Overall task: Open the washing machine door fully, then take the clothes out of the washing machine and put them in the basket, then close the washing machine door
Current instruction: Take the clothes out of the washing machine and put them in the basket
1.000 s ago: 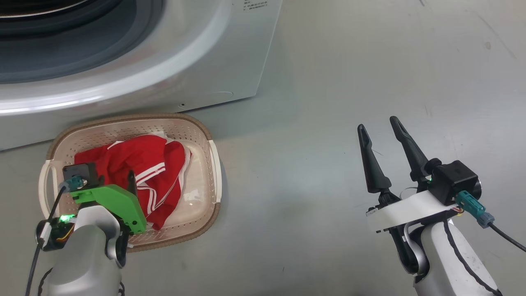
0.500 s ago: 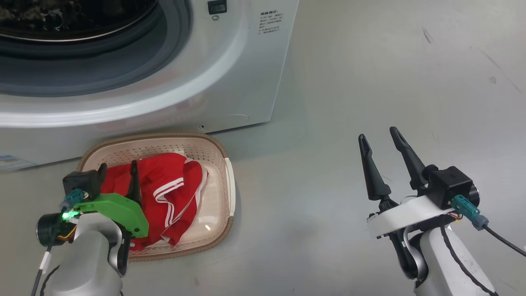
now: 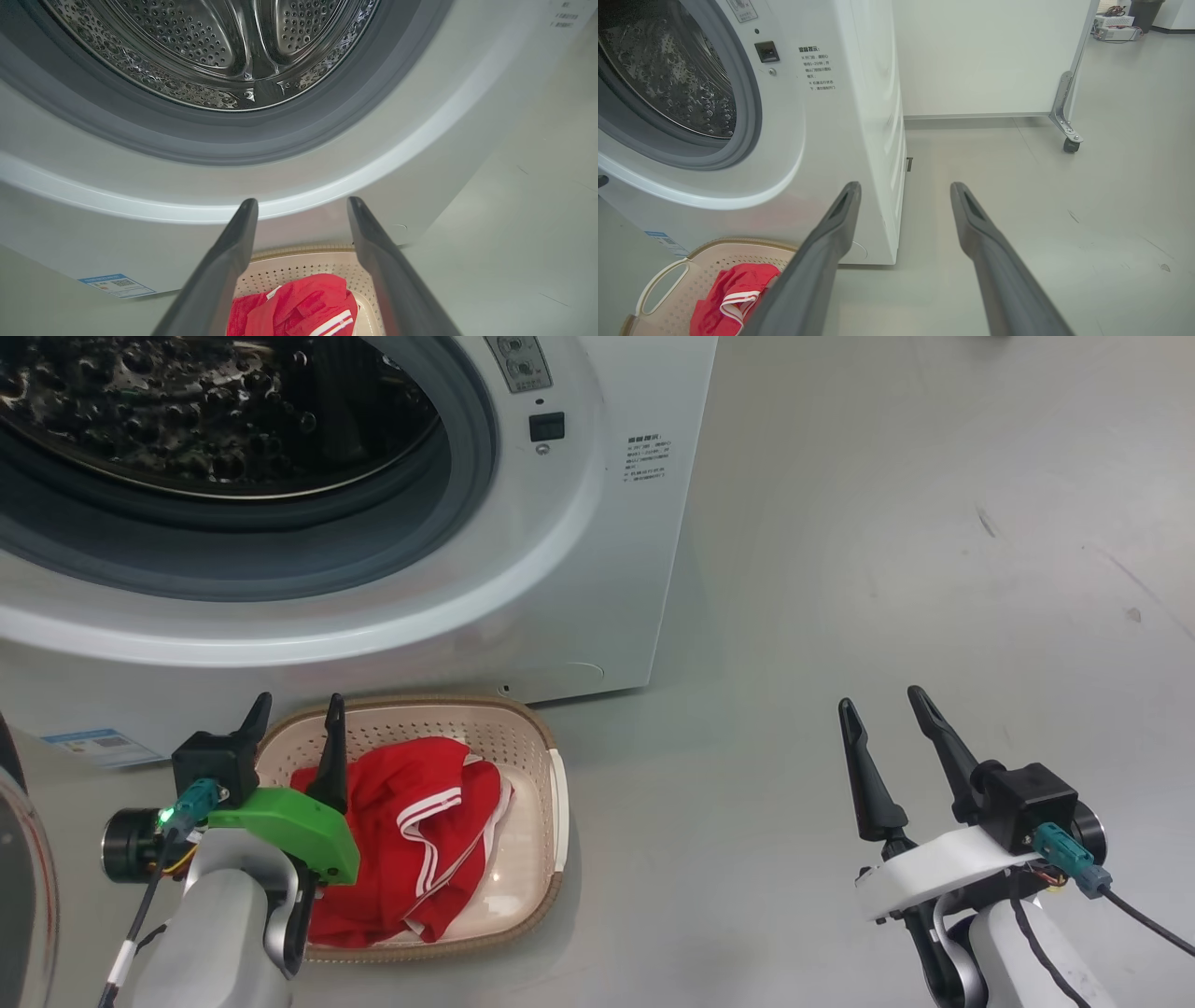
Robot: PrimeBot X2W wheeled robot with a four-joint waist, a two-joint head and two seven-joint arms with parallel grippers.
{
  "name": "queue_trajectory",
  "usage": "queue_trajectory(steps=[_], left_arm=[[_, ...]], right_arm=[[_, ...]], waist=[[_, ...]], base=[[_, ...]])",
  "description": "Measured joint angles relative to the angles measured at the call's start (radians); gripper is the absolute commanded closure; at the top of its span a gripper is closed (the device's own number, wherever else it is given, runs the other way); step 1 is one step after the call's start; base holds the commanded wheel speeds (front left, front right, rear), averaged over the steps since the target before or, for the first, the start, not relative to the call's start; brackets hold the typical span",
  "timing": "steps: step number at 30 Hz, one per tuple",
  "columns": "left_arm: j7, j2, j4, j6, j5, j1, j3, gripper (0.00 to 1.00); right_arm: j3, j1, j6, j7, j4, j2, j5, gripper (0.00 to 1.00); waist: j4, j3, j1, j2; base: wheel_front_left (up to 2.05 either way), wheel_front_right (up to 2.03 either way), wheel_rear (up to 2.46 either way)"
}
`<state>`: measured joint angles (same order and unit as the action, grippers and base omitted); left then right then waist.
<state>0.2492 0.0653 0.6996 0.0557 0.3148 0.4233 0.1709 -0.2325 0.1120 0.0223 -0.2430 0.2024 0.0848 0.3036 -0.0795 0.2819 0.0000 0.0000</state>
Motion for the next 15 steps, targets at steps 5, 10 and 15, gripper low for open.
queue_trajectory(steps=[5,10,15], left_arm=[[0.0,0.004,-0.06,-0.019,-0.017,-0.043,-0.002,0.0],[0.0,0.005,-0.125,-0.035,-0.028,-0.094,-0.009,0.0],[0.002,0.005,-0.201,-0.062,-0.036,-0.149,-0.018,0.0]], right_arm=[[0.003,-0.023,-0.011,0.0,0.005,0.004,0.0,0.0],[0.007,-0.052,-0.017,0.0,0.014,0.008,0.0,0.0],[0.019,-0.068,-0.025,0.0,0.014,0.013,0.001,0.0]], waist=[[0.015,-0.049,0.0,0.0],[0.026,-0.096,0.0,0.0],[0.033,-0.138,0.0,0.0]], base=[[0.0,0.0,0.0],[0.0,0.0,0.0],[0.0,0.0,0.0]])
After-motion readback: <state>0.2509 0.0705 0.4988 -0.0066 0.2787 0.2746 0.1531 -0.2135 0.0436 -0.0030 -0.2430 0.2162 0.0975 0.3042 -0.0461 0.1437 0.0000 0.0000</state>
